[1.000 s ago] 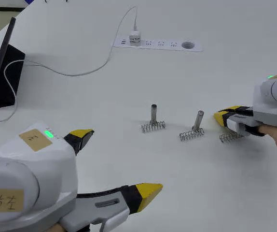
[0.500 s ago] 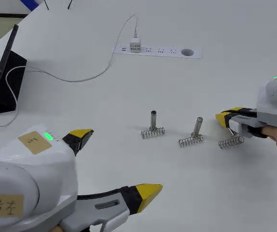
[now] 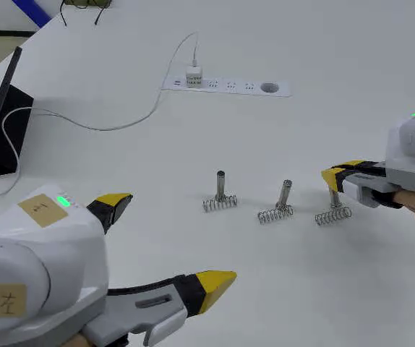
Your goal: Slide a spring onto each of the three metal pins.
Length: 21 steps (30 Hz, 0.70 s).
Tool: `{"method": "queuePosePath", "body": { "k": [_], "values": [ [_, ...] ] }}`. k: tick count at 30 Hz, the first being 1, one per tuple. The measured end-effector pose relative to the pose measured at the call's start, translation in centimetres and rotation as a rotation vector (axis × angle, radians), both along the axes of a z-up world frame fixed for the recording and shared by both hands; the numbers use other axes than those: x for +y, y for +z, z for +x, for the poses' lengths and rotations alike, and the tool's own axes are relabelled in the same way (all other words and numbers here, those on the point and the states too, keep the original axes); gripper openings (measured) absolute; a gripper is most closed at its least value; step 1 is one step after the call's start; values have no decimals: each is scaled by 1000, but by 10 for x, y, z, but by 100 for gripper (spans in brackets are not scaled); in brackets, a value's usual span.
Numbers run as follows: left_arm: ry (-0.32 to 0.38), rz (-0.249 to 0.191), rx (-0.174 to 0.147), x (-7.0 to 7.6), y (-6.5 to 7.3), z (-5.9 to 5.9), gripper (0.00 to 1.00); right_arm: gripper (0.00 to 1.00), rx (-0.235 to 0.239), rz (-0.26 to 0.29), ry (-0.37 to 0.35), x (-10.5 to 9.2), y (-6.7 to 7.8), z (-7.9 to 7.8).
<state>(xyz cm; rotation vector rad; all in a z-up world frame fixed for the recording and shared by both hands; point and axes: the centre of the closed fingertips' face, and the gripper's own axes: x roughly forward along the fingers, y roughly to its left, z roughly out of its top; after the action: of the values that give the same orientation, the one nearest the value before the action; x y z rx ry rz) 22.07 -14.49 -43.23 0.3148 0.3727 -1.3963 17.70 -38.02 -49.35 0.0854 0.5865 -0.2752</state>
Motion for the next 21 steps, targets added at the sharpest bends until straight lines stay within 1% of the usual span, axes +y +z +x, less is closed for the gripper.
{"method": "queuePosePath", "body": {
  "k": [3, 7, 10, 14, 17, 21],
  "values": [
    [2, -4, -9, 0, 2, 1, 92, 9, 10, -15, 5, 2, 2, -4],
    [9, -9, -9, 2, 4, 2, 92, 9, 18, -27, 9, 4, 3, -8],
    [13, -12, -9, 2, 5, 2, 92, 9, 29, -30, -9, 4, 4, -13],
    [11, -19, -12, 1, 8, 1, 92, 9, 43, -37, -16, 6, 4, -15],
    [11, -26, -15, 1, 10, 1, 92, 9, 55, -31, -29, 6, 4, -18],
    [7, -27, -16, 0, 11, 0, 92, 9, 62, -9, -59, 5, 3, -23]
  ]
}}
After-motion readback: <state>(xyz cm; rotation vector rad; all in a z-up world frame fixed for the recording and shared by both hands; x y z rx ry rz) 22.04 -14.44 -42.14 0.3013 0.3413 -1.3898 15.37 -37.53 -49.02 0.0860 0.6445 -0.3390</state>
